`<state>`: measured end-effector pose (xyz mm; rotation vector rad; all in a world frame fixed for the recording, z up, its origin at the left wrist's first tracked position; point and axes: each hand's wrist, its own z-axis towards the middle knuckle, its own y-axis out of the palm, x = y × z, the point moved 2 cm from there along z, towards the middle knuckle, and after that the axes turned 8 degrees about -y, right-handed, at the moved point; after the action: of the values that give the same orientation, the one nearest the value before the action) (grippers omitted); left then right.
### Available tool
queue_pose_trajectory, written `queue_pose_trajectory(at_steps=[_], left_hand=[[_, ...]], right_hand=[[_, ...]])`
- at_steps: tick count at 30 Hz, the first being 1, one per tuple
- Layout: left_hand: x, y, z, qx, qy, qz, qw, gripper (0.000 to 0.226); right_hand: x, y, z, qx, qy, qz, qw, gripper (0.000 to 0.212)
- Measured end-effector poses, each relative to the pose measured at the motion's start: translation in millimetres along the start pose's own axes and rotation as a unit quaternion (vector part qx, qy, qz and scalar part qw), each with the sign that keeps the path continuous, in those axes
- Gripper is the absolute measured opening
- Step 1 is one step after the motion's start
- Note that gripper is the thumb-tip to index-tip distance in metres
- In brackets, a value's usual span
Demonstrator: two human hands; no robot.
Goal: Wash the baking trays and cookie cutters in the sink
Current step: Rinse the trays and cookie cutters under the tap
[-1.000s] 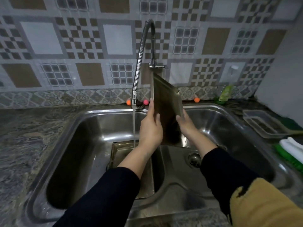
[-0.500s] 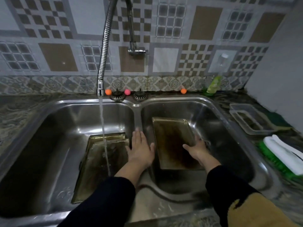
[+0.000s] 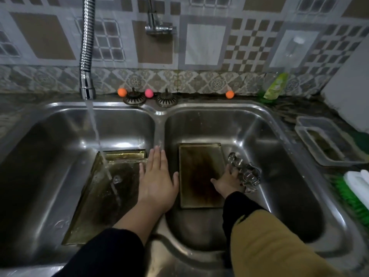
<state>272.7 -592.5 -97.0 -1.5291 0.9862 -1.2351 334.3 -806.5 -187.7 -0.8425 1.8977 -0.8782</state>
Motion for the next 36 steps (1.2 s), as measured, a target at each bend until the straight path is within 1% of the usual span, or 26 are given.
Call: queue_pose_trajectory(at_steps=[5, 10, 12, 15, 19, 21, 23, 25, 27, 28, 29, 30, 32, 34, 36], left_hand=[[-1, 0, 1, 0.004, 0.003, 0.002, 1.0, 0.07], [-1, 0, 2, 0.0, 0.009, -0.009, 1.0, 0.071], [-2, 0, 2, 0.0, 0.012, -0.008, 1.0, 0.071], [-4, 0, 4, -0.007, 0.027, 0.0, 1.0, 0.073], [-11, 1, 8, -0.036, 0.068, 0.002, 0.997, 0.074], [-22, -5, 10, -0.053, 0.106, 0.003, 0.993, 0.072], [-41, -14, 12, -0.072, 0.132, -0.017, 0.988, 0.064], [-69, -21, 14, -0.077, 0.11, -0.054, 0.99, 0.057], [-103, -19, 16, -0.093, 0.04, -0.07, 0.992, 0.055], [-120, -15, 16, -0.115, 0.004, -0.07, 0.991, 0.055], [-135, -11, 15, -0.142, -0.028, -0.061, 0.988, 0.056], [-149, -7, 13, -0.166, -0.055, -0.05, 0.983, 0.057], [-174, -1, 12, -0.192, -0.099, -0.041, 0.976, 0.057], [-193, 2, 13, -0.196, -0.124, -0.051, 0.971, 0.057], [-206, 5, 15, -0.206, -0.136, -0.064, 0.967, 0.058]], right_hand=[[-4, 6, 2, -0.002, 0.016, 0.012, 1.0, 0.087], [-7, -5, -4, -0.013, 0.016, -0.018, 1.0, 0.089], [-9, -13, -7, -0.019, 0.005, -0.015, 1.0, 0.085], [-19, -27, -18, -0.011, -0.04, -0.02, 0.999, 0.069], [-53, -45, -47, -0.019, -0.112, 0.006, 0.994, 0.058], [-80, -54, -70, -0.024, -0.153, -0.009, 0.988, 0.054], [-111, -59, -99, -0.029, -0.197, -0.014, 0.98, 0.047], [-142, -55, -129, -0.014, -0.25, -0.006, 0.968, 0.041], [-171, -39, -156, 0.011, -0.305, 0.017, 0.952, 0.04], [-183, -27, -165, 0.007, -0.326, 0.031, 0.945, 0.04], [-194, -11, -172, -0.014, -0.336, 0.039, 0.941, 0.04], [-202, 8, -176, -0.045, -0.331, 0.042, 0.942, 0.043], [-211, 47, -174, -0.108, -0.281, 0.027, 0.953, 0.053], [-213, 75, -165, -0.137, -0.206, -0.007, 0.969, 0.06], [-210, 92, -154, -0.159, -0.122, -0.015, 0.98, 0.071]])
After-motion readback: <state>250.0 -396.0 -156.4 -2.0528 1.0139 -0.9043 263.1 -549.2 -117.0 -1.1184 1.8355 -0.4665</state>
